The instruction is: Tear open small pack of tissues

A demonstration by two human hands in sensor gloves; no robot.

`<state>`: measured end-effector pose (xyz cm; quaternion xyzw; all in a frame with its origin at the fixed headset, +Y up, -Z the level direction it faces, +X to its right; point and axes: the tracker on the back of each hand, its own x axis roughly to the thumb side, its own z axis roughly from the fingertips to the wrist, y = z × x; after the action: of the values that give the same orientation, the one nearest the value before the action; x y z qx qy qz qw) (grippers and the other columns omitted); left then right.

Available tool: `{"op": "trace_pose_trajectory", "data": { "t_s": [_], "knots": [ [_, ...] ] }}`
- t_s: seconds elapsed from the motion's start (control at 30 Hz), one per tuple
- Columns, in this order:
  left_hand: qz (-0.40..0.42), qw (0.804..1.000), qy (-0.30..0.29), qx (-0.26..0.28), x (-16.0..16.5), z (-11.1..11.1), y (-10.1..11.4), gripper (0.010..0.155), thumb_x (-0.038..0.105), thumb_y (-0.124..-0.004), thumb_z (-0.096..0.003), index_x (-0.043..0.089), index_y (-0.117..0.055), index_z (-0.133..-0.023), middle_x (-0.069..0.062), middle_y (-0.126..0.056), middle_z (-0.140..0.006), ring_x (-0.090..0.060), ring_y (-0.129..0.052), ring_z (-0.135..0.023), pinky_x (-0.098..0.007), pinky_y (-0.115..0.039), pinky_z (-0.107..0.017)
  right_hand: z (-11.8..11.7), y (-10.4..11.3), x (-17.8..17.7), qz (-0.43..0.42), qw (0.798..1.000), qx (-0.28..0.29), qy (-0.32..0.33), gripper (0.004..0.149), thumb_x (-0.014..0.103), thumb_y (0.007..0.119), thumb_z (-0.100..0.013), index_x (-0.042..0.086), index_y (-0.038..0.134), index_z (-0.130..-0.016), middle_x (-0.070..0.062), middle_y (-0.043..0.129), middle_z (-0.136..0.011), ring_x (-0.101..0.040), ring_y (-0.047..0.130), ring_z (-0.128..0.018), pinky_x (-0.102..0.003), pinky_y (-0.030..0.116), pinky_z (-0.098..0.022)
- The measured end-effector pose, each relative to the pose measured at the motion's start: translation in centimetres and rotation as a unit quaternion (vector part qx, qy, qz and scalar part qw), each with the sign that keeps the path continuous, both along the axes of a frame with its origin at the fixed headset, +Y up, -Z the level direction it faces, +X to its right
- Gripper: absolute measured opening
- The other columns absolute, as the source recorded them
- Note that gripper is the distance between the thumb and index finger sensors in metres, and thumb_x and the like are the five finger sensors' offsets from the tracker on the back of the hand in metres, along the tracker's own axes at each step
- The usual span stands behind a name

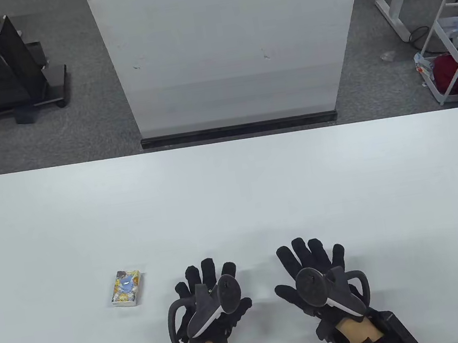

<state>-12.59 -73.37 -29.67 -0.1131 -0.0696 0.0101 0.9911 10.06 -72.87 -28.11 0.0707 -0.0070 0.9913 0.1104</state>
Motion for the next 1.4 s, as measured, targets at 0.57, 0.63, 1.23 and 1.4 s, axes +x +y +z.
{"op": "trace_pose_trajectory", "data": {
  "t_s": [0.57,0.63,1.23,1.4],
  "knots": [
    [0.038,0.991,0.103,0.076,-5.1,-1.6,2.6,0.085,0.066,-0.072,-0.0446,0.035,-0.032,-0.113,-0.013,-0.025,-0.123,-0.055,-0.032,-0.110,-0.074,-0.031,-0.075,-0.1,0.3,0.1,-0.002,1.000,0.001,-0.002,0.087,0.072,0.070,-0.044,0.037,0.045,-0.120,-0.005,0.040,-0.126,-0.044,0.042,-0.114,-0.075,0.028,-0.073],
    [0.044,0.987,0.135,0.081,-6.6,-2.0,3.0,0.086,0.066,-0.073,-0.0445,0.034,-0.033,-0.113,-0.014,-0.028,-0.122,-0.054,-0.035,-0.109,-0.074,-0.033,-0.075,0.0,0.3,0.0,-0.003,1.000,0.002,0.000,0.087,0.072,0.070,-0.044,0.037,0.045,-0.120,-0.005,0.040,-0.126,-0.044,0.042,-0.114,-0.075,0.028,-0.073],
    [0.056,0.922,0.377,0.070,-17.6,-3.6,2.6,0.089,0.054,-0.089,-0.0442,0.028,-0.039,-0.113,-0.015,-0.045,-0.119,-0.051,-0.050,-0.105,-0.069,-0.042,-0.076,0.0,0.3,-0.1,0.005,1.000,0.012,0.007,0.086,0.070,0.072,-0.045,0.037,0.045,-0.120,-0.004,0.041,-0.126,-0.044,0.044,-0.113,-0.075,0.028,-0.073],
    [0.029,0.910,0.411,0.035,-18.7,-4.0,1.3,0.089,0.052,-0.089,-0.0452,0.026,-0.039,-0.113,-0.017,-0.045,-0.119,-0.052,-0.050,-0.105,-0.070,-0.041,-0.075,0.1,0.3,-0.1,0.007,1.000,0.011,0.008,0.086,0.071,0.072,-0.044,0.037,0.045,-0.119,-0.005,0.041,-0.126,-0.044,0.045,-0.113,-0.075,0.028,-0.073]
  ]
}}
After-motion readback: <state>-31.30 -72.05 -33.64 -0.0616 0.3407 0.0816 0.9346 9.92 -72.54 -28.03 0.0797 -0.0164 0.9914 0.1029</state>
